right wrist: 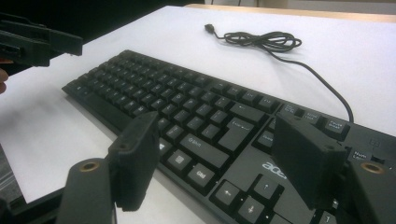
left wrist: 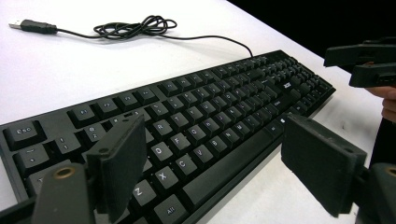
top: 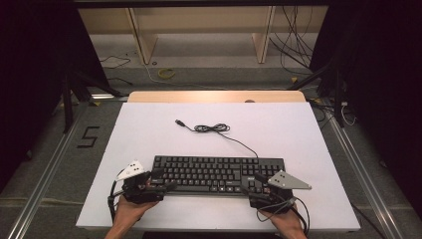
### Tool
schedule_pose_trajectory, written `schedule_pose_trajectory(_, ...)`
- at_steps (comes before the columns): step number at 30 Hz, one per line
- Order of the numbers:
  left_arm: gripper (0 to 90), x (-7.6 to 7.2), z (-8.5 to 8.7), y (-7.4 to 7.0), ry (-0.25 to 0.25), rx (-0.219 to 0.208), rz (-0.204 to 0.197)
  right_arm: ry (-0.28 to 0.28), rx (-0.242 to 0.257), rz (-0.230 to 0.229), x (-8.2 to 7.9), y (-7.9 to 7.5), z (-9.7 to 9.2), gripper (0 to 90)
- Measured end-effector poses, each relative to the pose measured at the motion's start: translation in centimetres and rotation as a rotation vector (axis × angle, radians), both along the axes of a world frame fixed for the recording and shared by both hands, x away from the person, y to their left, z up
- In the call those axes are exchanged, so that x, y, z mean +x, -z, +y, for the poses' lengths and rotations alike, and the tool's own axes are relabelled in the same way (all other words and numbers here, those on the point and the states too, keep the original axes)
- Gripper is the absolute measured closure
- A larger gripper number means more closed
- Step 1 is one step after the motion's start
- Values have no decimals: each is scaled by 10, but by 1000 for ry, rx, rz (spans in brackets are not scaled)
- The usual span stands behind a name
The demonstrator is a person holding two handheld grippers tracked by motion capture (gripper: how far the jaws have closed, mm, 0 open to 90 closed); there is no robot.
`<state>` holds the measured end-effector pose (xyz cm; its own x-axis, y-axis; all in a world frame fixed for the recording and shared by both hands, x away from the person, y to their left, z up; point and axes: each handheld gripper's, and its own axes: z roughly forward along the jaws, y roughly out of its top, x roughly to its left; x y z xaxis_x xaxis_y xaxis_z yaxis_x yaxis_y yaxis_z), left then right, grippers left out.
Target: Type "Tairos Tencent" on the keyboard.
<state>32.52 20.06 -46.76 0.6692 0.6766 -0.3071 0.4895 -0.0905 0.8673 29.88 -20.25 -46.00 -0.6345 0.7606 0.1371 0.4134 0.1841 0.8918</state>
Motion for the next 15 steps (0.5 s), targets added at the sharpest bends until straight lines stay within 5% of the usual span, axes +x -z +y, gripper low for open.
schedule_pose_trajectory(15, 223, 3, 2, 0, -25, 8, 9, -57, 7, 28, 11, -11, 20, 339)
